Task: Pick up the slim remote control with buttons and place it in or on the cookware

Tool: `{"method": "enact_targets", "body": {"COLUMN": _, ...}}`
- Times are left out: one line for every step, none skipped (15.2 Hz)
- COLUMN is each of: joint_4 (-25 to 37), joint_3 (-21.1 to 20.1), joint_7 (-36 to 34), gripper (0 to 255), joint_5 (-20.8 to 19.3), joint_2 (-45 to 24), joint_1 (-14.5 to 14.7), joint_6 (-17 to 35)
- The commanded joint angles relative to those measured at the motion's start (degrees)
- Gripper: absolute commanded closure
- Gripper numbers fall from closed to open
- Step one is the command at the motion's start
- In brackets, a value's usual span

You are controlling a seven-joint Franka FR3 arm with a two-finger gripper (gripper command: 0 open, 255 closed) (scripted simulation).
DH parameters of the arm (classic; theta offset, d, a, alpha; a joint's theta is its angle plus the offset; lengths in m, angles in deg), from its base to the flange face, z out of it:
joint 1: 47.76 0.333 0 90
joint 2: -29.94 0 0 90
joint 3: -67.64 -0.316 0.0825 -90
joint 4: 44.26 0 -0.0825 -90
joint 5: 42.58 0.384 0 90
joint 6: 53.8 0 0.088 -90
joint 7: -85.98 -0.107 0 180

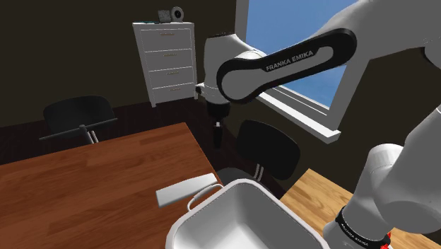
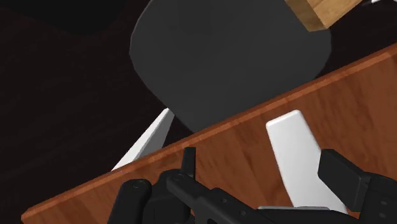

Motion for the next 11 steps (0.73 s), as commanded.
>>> {"method": "enact_targets", "body": {"joint_4": 1.25, "joint_3": -1.04, "joint_7": 2.04, "gripper": 0, "joint_5": 0.04, "joint_2": -3.43, "joint_1": 1.22, "joint_6": 1.96}}
{"method": "enact_targets", "body": {"joint_4": 1.76, "joint_3": -1.55, "joint_7": 3.06, "gripper": 0, "joint_5": 0.03, "joint_2": -4.78, "joint_1": 1.76, "joint_6": 2.69}}
{"method": "enact_targets", "body": {"joint_4": 2.27, "joint_3": -2.06, "joint_7": 4.06, "gripper": 0, "joint_5": 0.0, "joint_2": -6.12, "joint_1": 2.29, "joint_6": 3.4}}
{"method": "enact_targets", "body": {"joint_4": 2.77, "joint_3": -2.58, "joint_7": 5.05, "gripper": 0, "joint_5": -0.06, "joint_2": -7.44, "joint_1": 2.84, "joint_6": 4.08}}
{"method": "enact_targets", "body": {"joint_4": 3.27, "joint_3": -3.11, "joint_7": 6.02, "gripper": 0, "joint_5": -0.15, "joint_2": -8.73, "joint_1": 3.37, "joint_6": 4.75}}
{"method": "enact_targets", "body": {"joint_4": 3.77, "joint_3": -3.64, "joint_7": 6.98, "gripper": 0, "joint_5": -0.26, "joint_2": -10.01, "joint_1": 3.9, "joint_6": 5.4}}
{"method": "enact_targets", "body": {"joint_4": 4.25, "joint_3": -4.19, "joint_7": 7.92, "gripper": 0, "joint_5": -0.4, "joint_2": -11.27, "joint_1": 4.43, "joint_6": 6.04}}
{"method": "enact_targets", "body": {"joint_4": 4.73, "joint_3": -4.73, "joint_7": 8.84, "gripper": 0, "joint_5": -0.56, "joint_2": -12.51, "joint_1": 4.96, "joint_6": 6.66}}
{"method": "enact_targets", "body": {"joint_4": 5.2, "joint_3": -5.29, "joint_7": 9.75, "gripper": 0, "joint_5": -0.75, "joint_2": -13.74, "joint_1": 5.49, "joint_6": 7.26}}
{"method": "enact_targets", "body": {"joint_4": 5.66, "joint_3": -5.84, "joint_7": 10.64, "gripper": 0, "joint_5": -0.97, "joint_2": -14.94, "joint_1": 6.02, "joint_6": 7.86}}
{"method": "enact_targets", "body": {"joint_4": 6.11, "joint_3": -6.39, "joint_7": 11.52, "gripper": 0, "joint_5": -1.21, "joint_2": -16.13, "joint_1": 6.56, "joint_6": 8.44}}
